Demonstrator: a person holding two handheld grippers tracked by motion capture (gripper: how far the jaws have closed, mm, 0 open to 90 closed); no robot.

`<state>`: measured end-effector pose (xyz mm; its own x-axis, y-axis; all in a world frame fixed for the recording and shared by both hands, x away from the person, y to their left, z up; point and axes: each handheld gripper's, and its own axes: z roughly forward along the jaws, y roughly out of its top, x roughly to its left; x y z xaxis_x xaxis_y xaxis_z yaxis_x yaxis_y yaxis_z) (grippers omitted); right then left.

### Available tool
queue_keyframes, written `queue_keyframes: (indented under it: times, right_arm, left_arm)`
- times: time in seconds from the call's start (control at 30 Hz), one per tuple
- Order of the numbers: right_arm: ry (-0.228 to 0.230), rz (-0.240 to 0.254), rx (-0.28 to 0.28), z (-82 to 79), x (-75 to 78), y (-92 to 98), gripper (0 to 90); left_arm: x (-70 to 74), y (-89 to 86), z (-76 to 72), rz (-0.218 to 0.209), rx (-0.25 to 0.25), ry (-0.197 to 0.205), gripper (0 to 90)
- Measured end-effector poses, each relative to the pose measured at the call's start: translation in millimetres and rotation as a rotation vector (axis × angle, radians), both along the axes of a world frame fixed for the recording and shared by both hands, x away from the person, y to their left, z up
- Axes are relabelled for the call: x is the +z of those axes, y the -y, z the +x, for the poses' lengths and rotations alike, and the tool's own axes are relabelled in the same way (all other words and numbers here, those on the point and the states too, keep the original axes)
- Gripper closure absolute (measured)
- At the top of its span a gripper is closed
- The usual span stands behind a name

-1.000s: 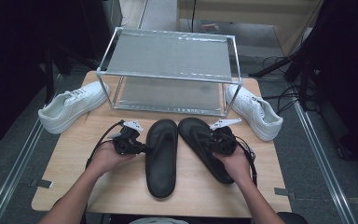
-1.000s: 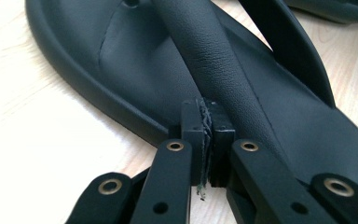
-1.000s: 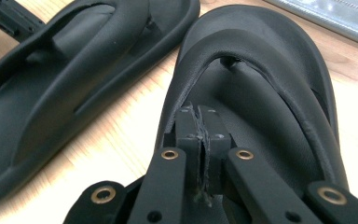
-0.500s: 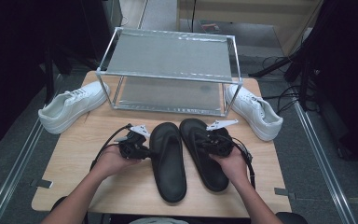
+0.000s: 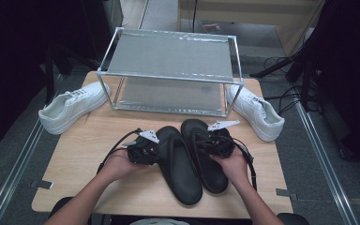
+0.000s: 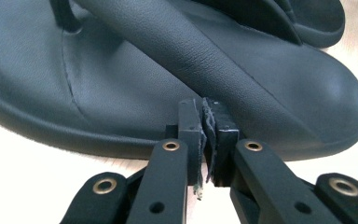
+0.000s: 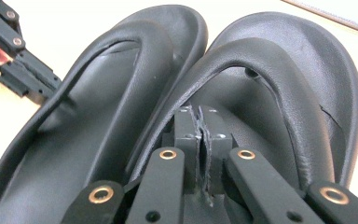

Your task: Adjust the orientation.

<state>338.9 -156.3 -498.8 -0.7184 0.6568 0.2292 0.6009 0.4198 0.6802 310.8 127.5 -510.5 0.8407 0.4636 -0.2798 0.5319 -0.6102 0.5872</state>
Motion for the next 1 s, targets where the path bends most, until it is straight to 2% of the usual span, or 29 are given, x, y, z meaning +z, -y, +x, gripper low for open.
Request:
queue_keyframes:
  times: [0.17,0.3,0.43,0.5,0.57,0.6,0.67,0.7,0.73,0.8,0.83,0.87,1.0]
  right_arm:
    - [-0.002,0.002,0.0,0.0,-0.1,0.1,88.4]
    - [0.004,0.008,-0.009,-0.8,-0.2,1.7,86.1]
    - [0.01,0.043,-0.031,-4.1,0.0,6.6,84.1]
    - [0.022,0.072,-0.046,-8.1,4.1,11.5,80.3]
    - [0.03,0.086,-0.044,-9.5,5.7,13.2,78.2]
    - [0.033,0.095,-0.043,-11.5,7.7,14.5,75.0]
    - [0.054,0.119,-0.032,-17.3,10.3,17.8,66.2]
    - [0.054,0.119,-0.032,-17.3,10.3,17.8,66.2]
    - [0.056,0.134,-0.03,-21.1,10.5,19.1,61.4]
    - [0.055,0.144,-0.033,-23.8,10.6,19.6,59.5]
    - [0.071,0.15,-0.028,-26.3,10.3,20.3,57.3]
    - [0.106,0.146,-0.017,-32.3,10.4,20.7,54.8]
    - [0.12,0.137,-0.024,-43.3,12.1,19.0,51.1]
  left_arm:
    - [-0.1,1.3,-0.1,-0.005,0.004,-0.008,86.5]
    - [0.0,-2.1,2.5,-0.016,0.008,-0.023,81.8]
    - [4.3,-7.5,2.4,-0.03,0.033,-0.001,78.0]
    - [7.7,-14.2,4.2,-0.062,0.055,0.005,73.1]
    - [8.4,-16.5,4.8,-0.065,0.063,0.012,70.5]
    - [9.0,-18.9,5.3,-0.07,0.067,0.012,70.5]
    - [10.7,-24.7,6.7,-0.07,0.084,0.023,64.6]
    - [10.7,-24.7,6.7,-0.07,0.084,0.023,62.2]
    - [13.0,-27.3,7.4,-0.064,0.099,0.041,59.7]
    - [14.2,-29.1,8.3,-0.067,0.102,0.052,58.2]
    - [15.3,-30.5,9.2,-0.073,0.11,0.054,56.5]
    - [16.2,-31.6,9.5,-0.08,0.118,0.051,53.4]
    - [16.7,-35.2,10.8,-0.081,0.128,0.056,48.8]
